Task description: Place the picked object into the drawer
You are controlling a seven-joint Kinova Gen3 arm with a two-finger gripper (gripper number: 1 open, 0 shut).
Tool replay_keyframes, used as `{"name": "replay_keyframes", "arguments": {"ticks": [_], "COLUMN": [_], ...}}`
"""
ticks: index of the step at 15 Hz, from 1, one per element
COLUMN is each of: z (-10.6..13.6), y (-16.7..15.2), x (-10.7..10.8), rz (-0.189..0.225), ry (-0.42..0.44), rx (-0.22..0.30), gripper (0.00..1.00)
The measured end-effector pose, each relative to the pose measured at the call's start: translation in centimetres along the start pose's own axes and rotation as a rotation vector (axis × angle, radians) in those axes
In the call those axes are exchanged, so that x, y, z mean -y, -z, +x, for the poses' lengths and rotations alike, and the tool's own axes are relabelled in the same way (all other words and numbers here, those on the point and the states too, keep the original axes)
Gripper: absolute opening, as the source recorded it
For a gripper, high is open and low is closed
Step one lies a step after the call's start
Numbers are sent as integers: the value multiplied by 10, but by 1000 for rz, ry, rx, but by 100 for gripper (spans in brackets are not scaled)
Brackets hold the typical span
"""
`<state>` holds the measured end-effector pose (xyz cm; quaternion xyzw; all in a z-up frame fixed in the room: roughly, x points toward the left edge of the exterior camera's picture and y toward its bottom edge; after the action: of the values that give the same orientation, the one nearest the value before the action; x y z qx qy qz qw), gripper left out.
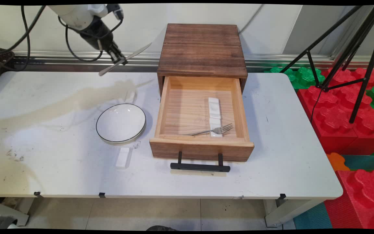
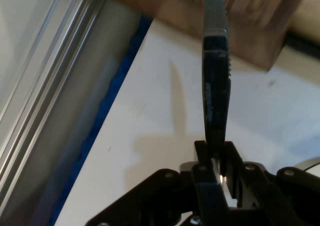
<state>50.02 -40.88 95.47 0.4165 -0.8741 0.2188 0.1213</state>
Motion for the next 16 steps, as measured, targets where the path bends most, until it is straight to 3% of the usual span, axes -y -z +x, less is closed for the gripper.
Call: {"name": "replay_keyframes", "arguments": {"ticks": [7,11,16], "z": [58,90,119], "y": [16,11,-2], "x": [-47,-70,-86], "rz": [-73,-114,-137], "ry": [-116,-164,-205], "rx": [-101,-148,-194], "gripper": [0,0,0]}}
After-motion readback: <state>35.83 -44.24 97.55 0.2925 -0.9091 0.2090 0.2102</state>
